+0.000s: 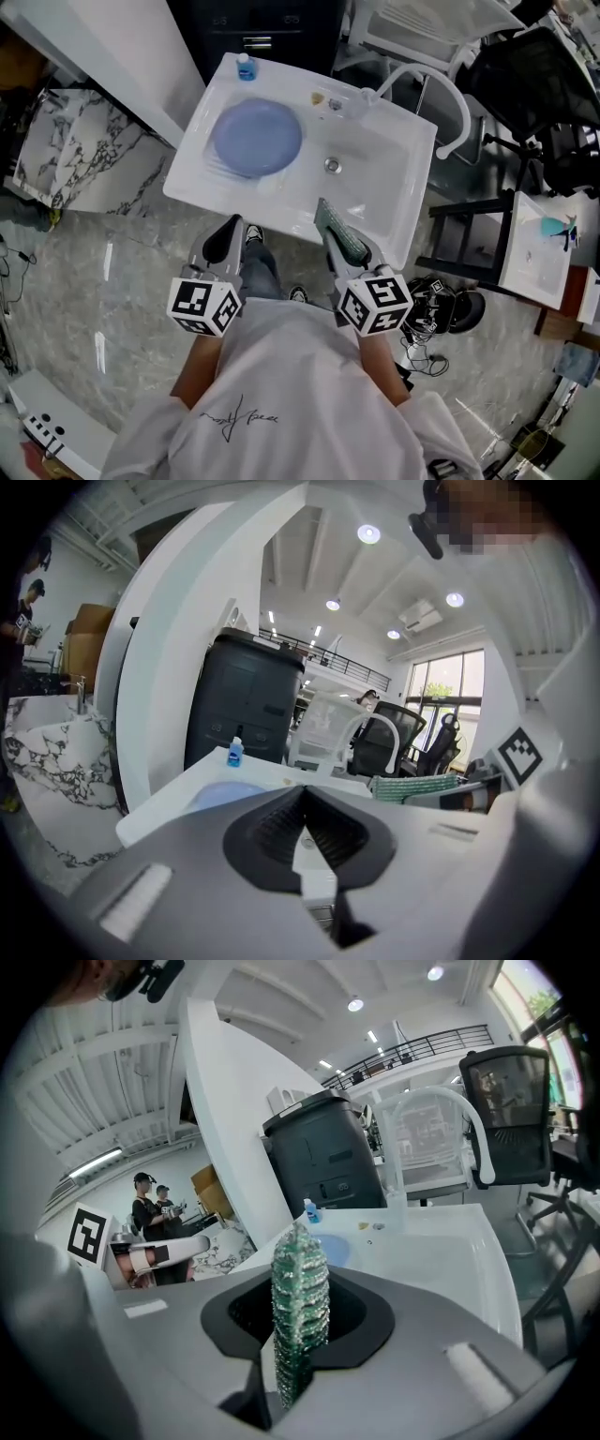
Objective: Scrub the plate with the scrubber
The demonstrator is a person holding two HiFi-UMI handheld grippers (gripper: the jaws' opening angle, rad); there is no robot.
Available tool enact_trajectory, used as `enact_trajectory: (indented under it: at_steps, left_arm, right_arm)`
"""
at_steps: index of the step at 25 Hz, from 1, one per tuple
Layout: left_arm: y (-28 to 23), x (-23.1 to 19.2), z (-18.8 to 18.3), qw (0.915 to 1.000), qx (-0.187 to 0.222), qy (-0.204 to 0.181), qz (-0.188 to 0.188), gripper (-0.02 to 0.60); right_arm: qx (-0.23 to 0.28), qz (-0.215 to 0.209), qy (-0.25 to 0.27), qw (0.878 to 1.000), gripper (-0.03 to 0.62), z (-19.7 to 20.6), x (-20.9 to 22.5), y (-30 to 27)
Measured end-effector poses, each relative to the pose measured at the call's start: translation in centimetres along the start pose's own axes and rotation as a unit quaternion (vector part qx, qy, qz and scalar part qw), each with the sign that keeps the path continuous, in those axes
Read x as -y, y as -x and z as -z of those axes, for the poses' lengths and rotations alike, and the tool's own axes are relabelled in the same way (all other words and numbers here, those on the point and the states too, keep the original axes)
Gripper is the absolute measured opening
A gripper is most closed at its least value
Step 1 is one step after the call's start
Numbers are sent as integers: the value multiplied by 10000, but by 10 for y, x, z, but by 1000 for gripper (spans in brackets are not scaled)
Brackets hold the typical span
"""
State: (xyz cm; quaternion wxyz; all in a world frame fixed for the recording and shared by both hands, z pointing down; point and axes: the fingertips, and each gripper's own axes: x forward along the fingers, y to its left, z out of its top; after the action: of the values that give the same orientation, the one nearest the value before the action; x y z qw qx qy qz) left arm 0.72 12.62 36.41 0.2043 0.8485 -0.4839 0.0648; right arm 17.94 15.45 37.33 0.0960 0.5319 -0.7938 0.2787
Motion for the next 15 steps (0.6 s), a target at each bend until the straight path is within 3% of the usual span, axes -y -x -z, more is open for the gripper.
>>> enact_trajectory:
  at_steps: [7,15]
  left_arm:
    - [-37,-54,-31,9997,-26,72,229,32]
    - [-71,-113,-35,9991,-276,102,303,32]
  right_arm:
    - [51,161,-17,9999,49,-33,-17,-54]
    - [56,295,-263,9992,49,-51,-30,-98]
